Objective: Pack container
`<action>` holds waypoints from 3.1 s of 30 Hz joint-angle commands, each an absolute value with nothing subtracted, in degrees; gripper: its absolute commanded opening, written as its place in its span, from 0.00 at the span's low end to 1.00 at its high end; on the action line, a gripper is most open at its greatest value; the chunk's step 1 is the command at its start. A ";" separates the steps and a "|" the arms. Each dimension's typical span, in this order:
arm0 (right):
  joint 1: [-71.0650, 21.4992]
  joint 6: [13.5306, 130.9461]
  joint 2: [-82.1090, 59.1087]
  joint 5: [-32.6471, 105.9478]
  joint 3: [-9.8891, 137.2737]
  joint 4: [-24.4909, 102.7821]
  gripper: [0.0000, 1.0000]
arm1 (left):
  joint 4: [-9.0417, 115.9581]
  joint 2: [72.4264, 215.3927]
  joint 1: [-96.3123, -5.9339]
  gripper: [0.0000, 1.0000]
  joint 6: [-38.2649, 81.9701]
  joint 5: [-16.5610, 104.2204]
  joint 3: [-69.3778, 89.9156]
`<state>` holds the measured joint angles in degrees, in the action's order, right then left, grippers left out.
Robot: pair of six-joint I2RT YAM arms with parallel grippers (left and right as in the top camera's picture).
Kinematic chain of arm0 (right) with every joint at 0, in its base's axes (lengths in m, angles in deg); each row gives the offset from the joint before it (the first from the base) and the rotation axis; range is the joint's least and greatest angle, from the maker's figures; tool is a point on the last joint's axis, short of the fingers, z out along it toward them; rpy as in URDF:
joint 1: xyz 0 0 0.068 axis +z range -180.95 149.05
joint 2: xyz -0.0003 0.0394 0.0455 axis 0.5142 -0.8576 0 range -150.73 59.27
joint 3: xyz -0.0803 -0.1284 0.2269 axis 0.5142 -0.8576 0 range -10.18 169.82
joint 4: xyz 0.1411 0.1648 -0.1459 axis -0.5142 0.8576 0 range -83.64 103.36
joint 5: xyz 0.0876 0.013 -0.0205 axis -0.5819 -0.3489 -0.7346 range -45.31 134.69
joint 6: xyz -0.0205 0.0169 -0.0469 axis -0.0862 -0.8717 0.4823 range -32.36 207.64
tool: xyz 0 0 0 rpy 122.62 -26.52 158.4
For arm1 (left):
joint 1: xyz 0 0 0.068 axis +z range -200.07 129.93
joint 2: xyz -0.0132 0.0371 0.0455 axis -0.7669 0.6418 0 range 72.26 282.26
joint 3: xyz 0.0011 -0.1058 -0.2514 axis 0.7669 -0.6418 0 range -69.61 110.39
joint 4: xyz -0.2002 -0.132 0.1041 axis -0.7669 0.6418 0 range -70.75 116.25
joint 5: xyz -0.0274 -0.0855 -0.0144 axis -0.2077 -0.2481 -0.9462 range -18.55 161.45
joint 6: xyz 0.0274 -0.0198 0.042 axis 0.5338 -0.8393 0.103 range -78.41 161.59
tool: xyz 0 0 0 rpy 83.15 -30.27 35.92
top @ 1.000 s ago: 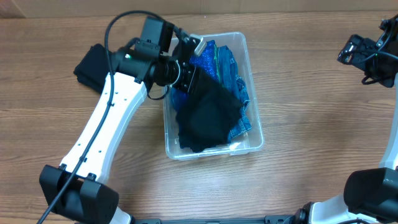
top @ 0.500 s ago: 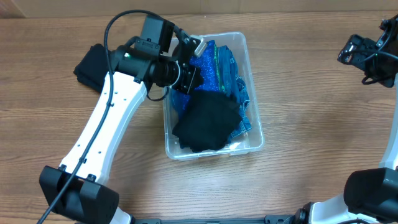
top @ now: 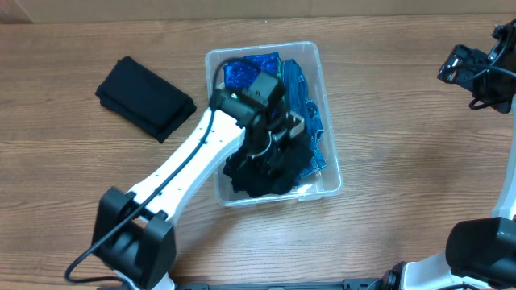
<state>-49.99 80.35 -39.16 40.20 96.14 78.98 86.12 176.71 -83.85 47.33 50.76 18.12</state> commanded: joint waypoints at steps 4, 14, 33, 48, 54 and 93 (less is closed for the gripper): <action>-50.04 80.19 -38.79 39.92 96.29 78.72 1.00 | 82.58 182.24 -84.07 0.04 47.15 51.92 12.10; -50.04 80.22 -38.79 39.94 96.29 78.72 1.00 | 88.22 181.89 -83.83 0.04 47.63 55.06 23.84; -50.04 80.22 -38.79 39.94 96.29 78.70 1.00 | 88.37 178.39 -45.63 1.00 27.11 61.21 45.00; -50.04 80.22 -38.79 39.92 96.27 78.83 1.00 | 66.06 192.09 -28.86 1.00 22.65 40.88 21.04; -50.04 80.22 -38.79 39.92 96.27 79.13 1.00 | 61.05 199.74 -28.36 1.00 21.23 39.79 20.06; -50.04 80.22 -38.79 39.94 96.27 79.05 1.00 | 60.94 168.33 -42.70 0.04 48.92 22.08 24.41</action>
<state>-49.97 80.35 -39.16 40.18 96.14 79.33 58.32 176.90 -36.01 33.36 26.26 22.66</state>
